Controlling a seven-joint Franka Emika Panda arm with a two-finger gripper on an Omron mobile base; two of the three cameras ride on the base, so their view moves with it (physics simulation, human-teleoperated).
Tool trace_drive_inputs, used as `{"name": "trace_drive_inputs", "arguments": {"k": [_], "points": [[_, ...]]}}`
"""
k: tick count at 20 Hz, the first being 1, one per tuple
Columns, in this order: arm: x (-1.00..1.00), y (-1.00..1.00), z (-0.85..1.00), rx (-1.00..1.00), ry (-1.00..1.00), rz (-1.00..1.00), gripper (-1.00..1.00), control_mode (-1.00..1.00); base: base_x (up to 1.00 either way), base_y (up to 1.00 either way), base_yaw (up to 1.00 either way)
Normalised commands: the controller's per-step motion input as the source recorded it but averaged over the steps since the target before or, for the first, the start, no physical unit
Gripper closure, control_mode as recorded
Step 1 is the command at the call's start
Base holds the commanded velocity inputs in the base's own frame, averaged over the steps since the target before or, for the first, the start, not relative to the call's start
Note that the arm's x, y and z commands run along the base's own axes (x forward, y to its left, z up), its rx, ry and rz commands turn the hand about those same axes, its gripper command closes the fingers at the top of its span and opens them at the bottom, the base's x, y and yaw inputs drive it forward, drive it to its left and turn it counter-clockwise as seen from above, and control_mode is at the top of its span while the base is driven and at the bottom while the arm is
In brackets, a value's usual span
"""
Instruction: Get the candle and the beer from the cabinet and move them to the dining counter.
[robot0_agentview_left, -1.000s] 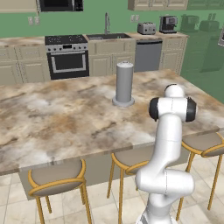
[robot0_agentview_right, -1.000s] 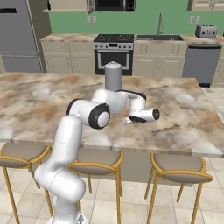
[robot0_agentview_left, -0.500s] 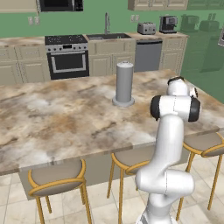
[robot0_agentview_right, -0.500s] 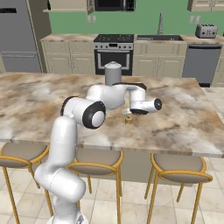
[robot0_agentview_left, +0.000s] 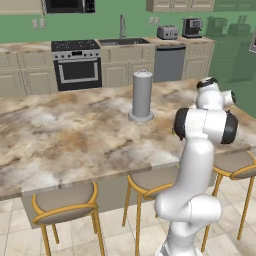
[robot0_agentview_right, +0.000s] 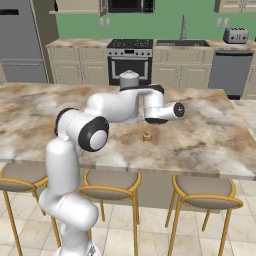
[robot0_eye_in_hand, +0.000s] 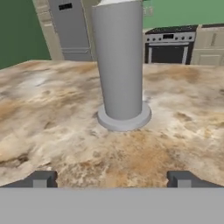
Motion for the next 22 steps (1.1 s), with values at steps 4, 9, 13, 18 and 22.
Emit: {"name": "trace_drive_inputs", "arguments": {"k": [4,9,13,18,22], "points": [[-0.39,0.30,0.51,0.00,0.02,-0.27,-1.00,-1.00,0.00,0.00,0.00],[-0.40,0.44,0.47,-0.03,0.04,-0.31,-1.00,-1.00,0.00,0.00,0.00],[-0.41,0.46,0.49,-0.06,0.06,-0.31,-1.00,-1.00,0.00,0.00,0.00],[-0.36,0.47,0.53,-0.07,0.07,-0.29,-1.00,-1.00,0.00,0.00,0.00],[-0.33,0.52,0.51,-0.10,0.07,-0.25,-1.00,-1.00,0.00,0.00,0.00]]}}
